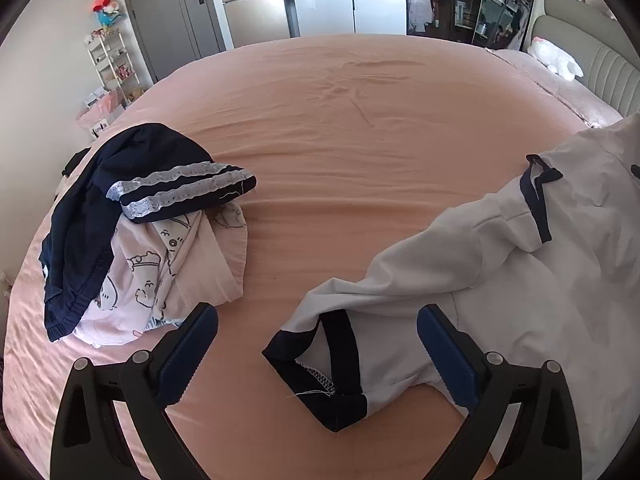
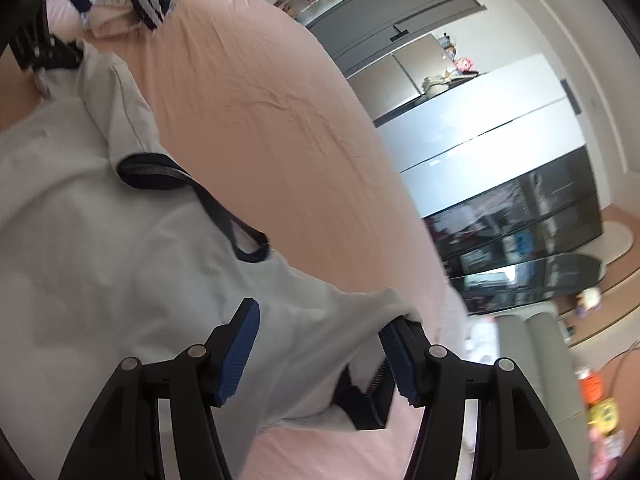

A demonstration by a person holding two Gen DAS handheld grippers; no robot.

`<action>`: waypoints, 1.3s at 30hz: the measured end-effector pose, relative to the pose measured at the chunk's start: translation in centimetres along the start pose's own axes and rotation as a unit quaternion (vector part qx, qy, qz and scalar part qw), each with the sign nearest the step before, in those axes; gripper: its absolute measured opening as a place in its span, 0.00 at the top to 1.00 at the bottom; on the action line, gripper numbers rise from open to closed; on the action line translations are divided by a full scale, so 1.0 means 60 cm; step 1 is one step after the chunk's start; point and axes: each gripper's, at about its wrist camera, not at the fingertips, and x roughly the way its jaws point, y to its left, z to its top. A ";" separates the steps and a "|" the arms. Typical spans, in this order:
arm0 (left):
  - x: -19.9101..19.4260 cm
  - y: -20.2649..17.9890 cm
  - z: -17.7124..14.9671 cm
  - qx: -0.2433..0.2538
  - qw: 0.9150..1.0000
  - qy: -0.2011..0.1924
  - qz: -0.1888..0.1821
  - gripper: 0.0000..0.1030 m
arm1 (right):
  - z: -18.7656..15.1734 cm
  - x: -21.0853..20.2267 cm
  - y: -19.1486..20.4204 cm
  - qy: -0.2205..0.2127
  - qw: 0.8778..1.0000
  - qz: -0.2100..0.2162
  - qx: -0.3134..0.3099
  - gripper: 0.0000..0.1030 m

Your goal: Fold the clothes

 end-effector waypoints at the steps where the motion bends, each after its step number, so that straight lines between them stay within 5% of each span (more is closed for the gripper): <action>1: 0.002 0.004 -0.003 -0.008 1.000 0.002 -0.001 0.02 | -0.004 0.012 -0.011 0.024 0.999 -0.023 -0.002 0.42; 3: 0.005 0.010 -0.007 -0.019 1.000 0.005 -0.006 0.02 | -0.022 0.043 -0.046 0.080 0.996 -0.045 0.019 0.42; 7: 0.003 0.007 -0.007 -0.018 1.000 0.004 -0.016 0.02 | -0.087 0.101 -0.124 0.182 0.974 0.015 0.137 0.42; 10: -0.006 -0.003 -0.008 -0.006 1.000 -0.001 -0.020 0.02 | -0.122 0.114 -0.151 0.205 0.949 0.136 0.199 0.31; 13: -0.009 -0.013 -0.009 0.002 1.000 -0.001 -0.024 0.02 | -0.151 0.127 -0.172 0.199 0.903 0.268 0.271 0.30; 14: -0.010 -0.017 -0.010 0.006 1.000 0.000 -0.024 0.02 | -0.158 0.130 -0.175 0.194 0.894 0.281 0.289 0.30; 21: -0.014 -0.034 -0.010 0.029 0.999 -0.008 -0.026 0.02 | -0.100 0.093 -0.138 0.114 0.928 0.241 0.261 0.30; 25: 0.000 -0.030 -0.011 0.027 0.999 -0.003 -0.022 0.02 | -0.011 0.036 -0.068 0.017 0.972 0.172 0.158 0.30; 28: 0.006 -0.029 -0.012 0.026 0.999 -0.006 -0.027 0.02 | 0.052 0.015 0.009 -0.051 0.986 0.144 0.060 0.30; 32: -0.006 -0.033 -0.012 0.034 0.998 -0.037 -0.024 0.02 | 0.105 0.014 0.120 -0.099 0.988 0.099 -0.063 0.30; 35: -0.014 -0.034 -0.008 0.033 0.998 -0.058 -0.016 0.02 | 0.128 0.023 0.162 -0.111 0.982 0.127 -0.087 0.30; 37: -0.013 -0.036 -0.006 0.036 0.997 -0.064 -0.014 0.08 | 0.141 0.030 0.177 -0.118 0.980 0.135 -0.090 0.31; 39: -0.004 -0.040 -0.004 0.043 0.997 -0.058 -0.011 0.25 | 0.153 0.037 0.184 -0.124 0.979 0.136 -0.093 0.31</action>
